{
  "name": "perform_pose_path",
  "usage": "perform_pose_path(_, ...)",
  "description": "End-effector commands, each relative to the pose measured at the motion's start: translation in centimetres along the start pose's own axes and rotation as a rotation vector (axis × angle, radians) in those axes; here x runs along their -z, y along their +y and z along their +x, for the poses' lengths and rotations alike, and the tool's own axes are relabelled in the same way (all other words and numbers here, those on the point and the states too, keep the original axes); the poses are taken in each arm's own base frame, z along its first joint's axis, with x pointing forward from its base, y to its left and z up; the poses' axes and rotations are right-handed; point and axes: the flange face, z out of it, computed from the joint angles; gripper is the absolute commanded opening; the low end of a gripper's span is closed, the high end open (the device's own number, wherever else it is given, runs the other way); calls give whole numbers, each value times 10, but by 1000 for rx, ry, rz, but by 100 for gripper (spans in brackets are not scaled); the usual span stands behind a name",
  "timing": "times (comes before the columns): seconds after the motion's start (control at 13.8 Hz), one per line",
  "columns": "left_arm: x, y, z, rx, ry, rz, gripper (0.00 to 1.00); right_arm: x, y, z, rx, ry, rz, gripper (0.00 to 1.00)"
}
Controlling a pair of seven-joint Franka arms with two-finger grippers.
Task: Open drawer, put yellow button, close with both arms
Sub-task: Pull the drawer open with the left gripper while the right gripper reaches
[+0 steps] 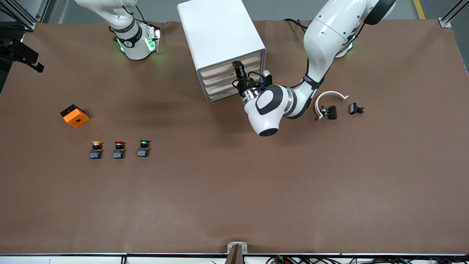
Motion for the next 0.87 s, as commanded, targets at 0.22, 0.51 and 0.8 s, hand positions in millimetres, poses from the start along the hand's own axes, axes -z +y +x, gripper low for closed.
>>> perform_pose_path(0.22, 37, 13, 6, 87, -60, -41, 6, 3, 2, -6, -9, 14, -3, 100)
perform_pose_path(0.51, 65, 12, 13, 109, -105, -61, 6, -10, 4, 10, -22, -23, -8, 100)
perform_pose_path(0.8, 93, 3, 15, 83, -152, -81, 6, -58, 13, 43, -29, -110, -18, 100)
